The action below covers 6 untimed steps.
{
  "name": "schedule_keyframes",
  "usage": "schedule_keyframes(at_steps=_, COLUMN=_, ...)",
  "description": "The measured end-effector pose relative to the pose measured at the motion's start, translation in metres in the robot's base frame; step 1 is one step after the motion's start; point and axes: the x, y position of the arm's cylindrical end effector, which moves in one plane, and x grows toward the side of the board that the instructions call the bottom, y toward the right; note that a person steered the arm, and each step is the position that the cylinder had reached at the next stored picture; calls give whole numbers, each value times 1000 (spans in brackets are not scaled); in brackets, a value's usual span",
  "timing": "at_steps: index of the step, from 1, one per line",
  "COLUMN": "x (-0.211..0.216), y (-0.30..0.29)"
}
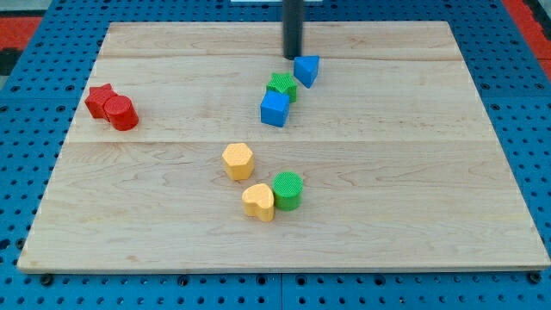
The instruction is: Push the green star and blue cube slightly left
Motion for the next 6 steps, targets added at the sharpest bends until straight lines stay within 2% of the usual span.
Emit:
schedule_keyframes(at_steps=1, x=55, y=5)
schedule_keyframes(at_steps=3, x=97, y=81)
schedule_keyframes(at_steps=4, x=57, y=17)
schedule_keyframes(at_steps=5, x=86, y=-37)
schedule_keyframes(at_steps=6, x=125, y=-9)
